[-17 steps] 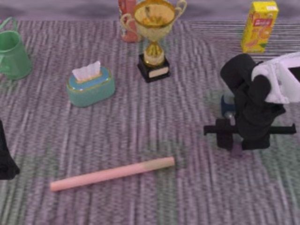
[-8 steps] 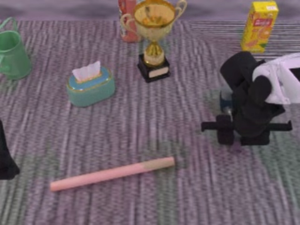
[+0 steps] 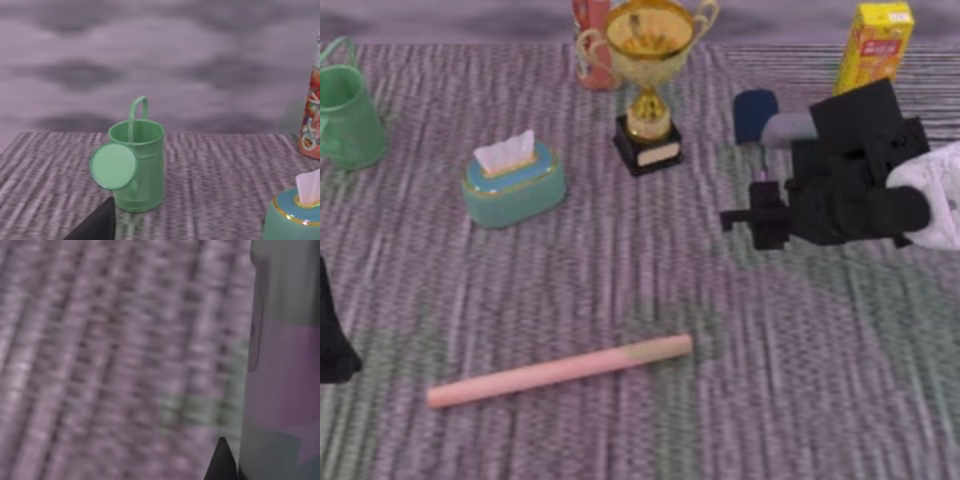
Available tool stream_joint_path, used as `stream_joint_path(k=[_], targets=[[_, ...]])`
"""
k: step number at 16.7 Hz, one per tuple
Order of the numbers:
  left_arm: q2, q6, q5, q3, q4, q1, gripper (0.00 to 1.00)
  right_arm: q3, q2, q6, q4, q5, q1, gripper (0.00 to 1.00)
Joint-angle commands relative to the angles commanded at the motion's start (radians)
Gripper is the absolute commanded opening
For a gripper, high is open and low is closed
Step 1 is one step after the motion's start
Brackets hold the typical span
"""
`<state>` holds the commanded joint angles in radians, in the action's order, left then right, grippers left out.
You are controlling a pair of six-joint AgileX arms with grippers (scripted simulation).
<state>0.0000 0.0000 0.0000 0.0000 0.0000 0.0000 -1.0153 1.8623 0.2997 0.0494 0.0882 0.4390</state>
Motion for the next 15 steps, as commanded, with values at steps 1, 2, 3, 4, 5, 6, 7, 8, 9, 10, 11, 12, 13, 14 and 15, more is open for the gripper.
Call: stream_joint_path(k=[1,2,3,4,5,6,7,8,9,10,11,12,13,14,15], targets=[[0.000,0.000,0.000,0.000,0.000,0.000,1.00,0.026,-0.019,-0.026,-0.087,0.024,0.000,0.00],[0.000,0.000,0.000,0.000,0.000,0.000,1.00,0.052,-0.039,-0.053,-0.177,0.049,0.000,0.00],[0.000,0.000,0.000,0.000,0.000,0.000,1.00,0.077,-0.059,-0.080,-0.269,0.074,0.000,0.00],[0.000,0.000,0.000,0.000,0.000,0.000,1.00,0.102,-0.080,-0.107,-0.362,0.098,0.000,0.00],[0.000,0.000,0.000,0.000,0.000,0.000,1.00,0.126,-0.102,-0.134,-0.454,0.122,0.000,0.00],[0.000,0.000,0.000,0.000,0.000,0.000,1.00,0.149,-0.126,-0.159,-0.541,0.144,0.000,0.00],[0.000,0.000,0.000,0.000,0.000,0.000,1.00,0.170,-0.151,-0.184,-0.620,0.165,-0.001,0.00],[0.000,0.000,0.000,0.000,0.000,0.000,1.00,0.190,-0.176,-0.207,-0.689,0.185,-0.002,0.00],[0.000,0.000,0.000,0.000,0.000,0.000,1.00,0.207,-0.199,-0.228,-0.749,0.202,-0.003,0.00],[0.000,0.000,0.000,0.000,0.000,0.000,1.00,0.222,-0.220,-0.246,-0.798,0.217,-0.003,0.00],[0.000,0.000,0.000,0.000,0.000,0.000,1.00,0.233,-0.239,-0.261,-0.837,0.229,-0.004,0.00],[0.000,0.000,0.000,0.000,0.000,0.000,1.00,0.242,-0.253,-0.273,-0.864,0.239,-0.005,0.00],[0.000,0.000,0.000,0.000,0.000,0.000,1.00,0.247,-0.261,-0.280,-0.881,0.244,-0.005,0.00],[0.000,0.000,0.000,0.000,0.000,0.000,1.00,0.249,-0.264,-0.283,-0.887,0.246,-0.005,0.00],[0.000,0.000,0.000,0.000,0.000,0.000,1.00,0.249,-0.264,-0.283,-0.887,0.246,-0.005,0.00]])
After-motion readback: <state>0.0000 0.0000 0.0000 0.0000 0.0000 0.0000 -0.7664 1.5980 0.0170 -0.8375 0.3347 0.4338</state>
